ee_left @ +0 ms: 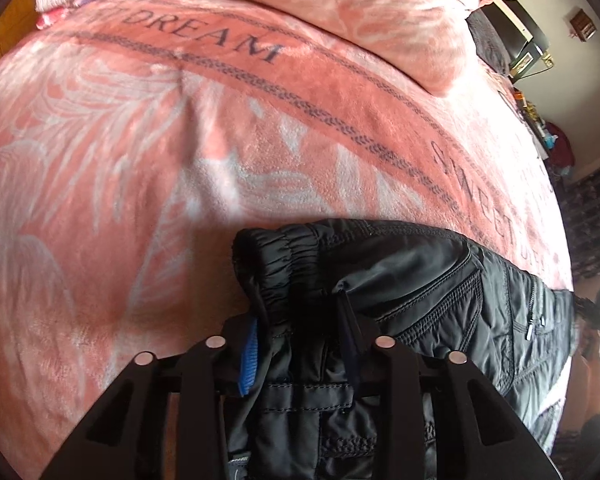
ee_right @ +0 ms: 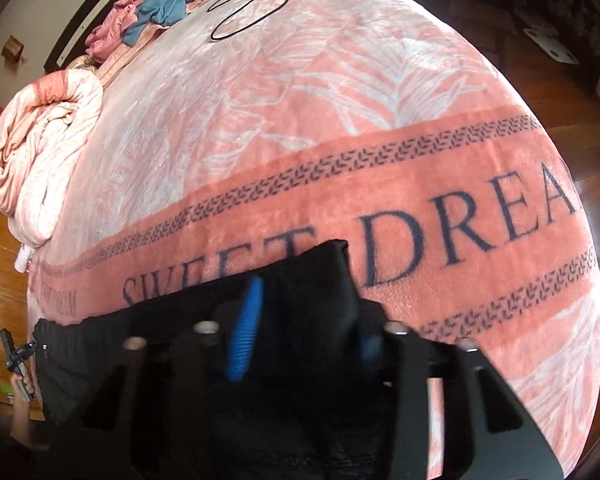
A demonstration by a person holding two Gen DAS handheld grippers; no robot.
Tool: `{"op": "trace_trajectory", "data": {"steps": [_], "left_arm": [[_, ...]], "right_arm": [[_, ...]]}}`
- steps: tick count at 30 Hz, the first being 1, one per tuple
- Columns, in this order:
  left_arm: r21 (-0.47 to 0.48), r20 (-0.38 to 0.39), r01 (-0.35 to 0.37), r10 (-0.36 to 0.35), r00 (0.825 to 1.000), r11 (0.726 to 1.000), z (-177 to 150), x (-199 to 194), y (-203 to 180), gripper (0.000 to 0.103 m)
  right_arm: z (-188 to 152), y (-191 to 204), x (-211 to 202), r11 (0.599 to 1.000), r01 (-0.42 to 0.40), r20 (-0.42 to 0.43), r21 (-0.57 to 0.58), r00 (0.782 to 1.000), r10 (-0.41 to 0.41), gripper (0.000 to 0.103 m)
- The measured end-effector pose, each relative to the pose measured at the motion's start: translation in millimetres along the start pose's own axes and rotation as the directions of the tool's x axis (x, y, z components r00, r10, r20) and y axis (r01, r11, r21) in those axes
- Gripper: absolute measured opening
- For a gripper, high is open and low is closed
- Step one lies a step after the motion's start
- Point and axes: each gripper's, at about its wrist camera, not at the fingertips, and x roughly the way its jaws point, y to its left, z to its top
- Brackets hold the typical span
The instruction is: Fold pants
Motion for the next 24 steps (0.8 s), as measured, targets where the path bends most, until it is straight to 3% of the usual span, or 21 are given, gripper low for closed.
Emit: {"op": "trace_trajectory", "data": {"steps": [7, 24], "left_arm": [[-0.006, 0.083, -0.019, 0.019, 0.996, 1.000, -0.9, -33.9, -15.0, 0.024], [0.079, 0.258, 0.100, -0.117, 0.959, 0.992, -23.0, -162.3, -47.6, 0.023]], "right_arm": [[-14.1, 28.9, -65.9, 0.999, 0.039, 0.083, -0.036, 0.996, -0.036, 0.010], [-94.5, 82.2, -245.7, 0.994, 0.106, 0.273, -0.028, 0.957, -0.094, 0.008]]}}
